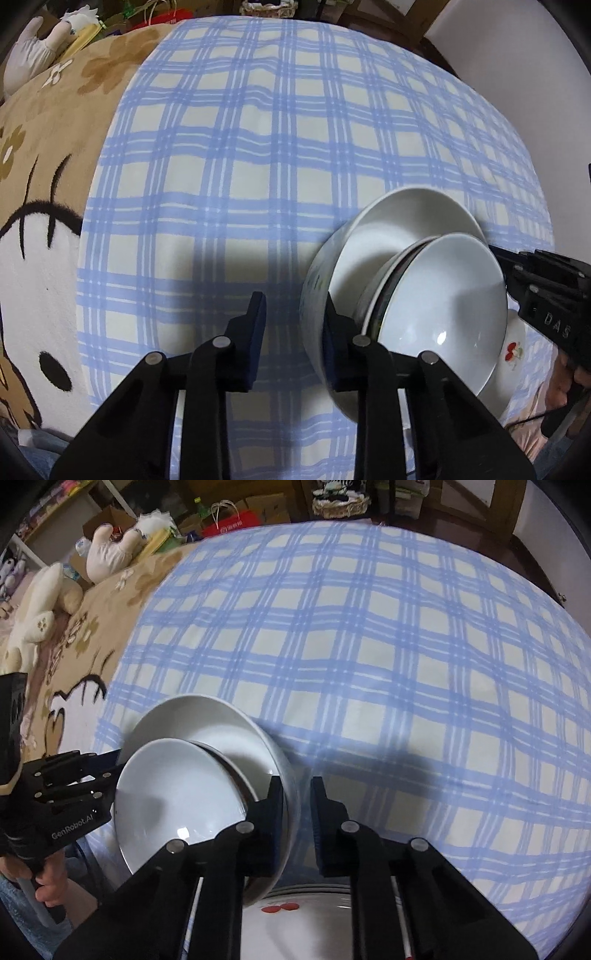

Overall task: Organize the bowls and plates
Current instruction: 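Close both tools on the large bowl's rims and lift the stack, then carry the bowl stack with both tools and lower it onto the cherry-print plate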

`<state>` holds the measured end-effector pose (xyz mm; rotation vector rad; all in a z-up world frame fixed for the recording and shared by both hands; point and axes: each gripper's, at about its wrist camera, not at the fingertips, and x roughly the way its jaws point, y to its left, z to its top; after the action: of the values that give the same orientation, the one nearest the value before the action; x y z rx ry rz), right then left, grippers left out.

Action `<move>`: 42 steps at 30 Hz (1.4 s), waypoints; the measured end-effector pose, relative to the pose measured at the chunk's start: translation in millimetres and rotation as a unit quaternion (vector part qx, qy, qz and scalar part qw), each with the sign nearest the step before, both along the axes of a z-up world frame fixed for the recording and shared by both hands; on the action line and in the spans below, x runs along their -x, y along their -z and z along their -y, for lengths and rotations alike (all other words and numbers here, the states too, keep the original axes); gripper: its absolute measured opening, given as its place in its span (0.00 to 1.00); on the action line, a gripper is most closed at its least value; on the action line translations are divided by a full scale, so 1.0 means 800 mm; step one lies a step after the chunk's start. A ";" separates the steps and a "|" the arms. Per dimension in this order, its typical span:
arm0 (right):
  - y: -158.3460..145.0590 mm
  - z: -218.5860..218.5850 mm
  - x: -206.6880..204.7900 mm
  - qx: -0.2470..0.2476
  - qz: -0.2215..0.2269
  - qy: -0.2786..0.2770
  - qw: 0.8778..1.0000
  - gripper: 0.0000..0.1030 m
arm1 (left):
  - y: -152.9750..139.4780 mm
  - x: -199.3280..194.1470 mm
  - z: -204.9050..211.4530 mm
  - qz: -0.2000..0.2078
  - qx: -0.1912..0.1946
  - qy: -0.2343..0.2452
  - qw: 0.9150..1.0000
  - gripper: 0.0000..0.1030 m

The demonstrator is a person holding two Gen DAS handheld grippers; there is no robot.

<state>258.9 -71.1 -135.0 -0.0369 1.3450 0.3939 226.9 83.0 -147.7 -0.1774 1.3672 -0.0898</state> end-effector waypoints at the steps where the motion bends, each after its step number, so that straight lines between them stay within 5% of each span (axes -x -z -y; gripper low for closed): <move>1: -0.001 -0.002 0.001 0.004 0.005 0.000 1.000 0.09 | -0.002 -0.001 0.000 0.006 0.000 -0.003 1.000 0.20; 8: 0.005 0.012 0.003 -0.037 0.008 0.033 0.999 0.10 | 0.004 -0.006 0.001 -0.003 0.049 -0.016 0.999 0.08; 25: 0.010 0.021 0.007 -0.070 0.001 0.088 0.994 0.12 | 0.010 0.012 -0.039 -0.007 0.108 -0.086 0.990 0.11; 42: -0.009 0.029 0.036 -0.083 0.045 0.109 0.990 0.13 | -0.015 0.016 -0.016 0.012 0.060 -0.055 0.997 0.08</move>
<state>230.3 -94.4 -127.7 0.2268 1.2085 0.3129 214.4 95.6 -135.7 -0.3505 1.3258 -0.0818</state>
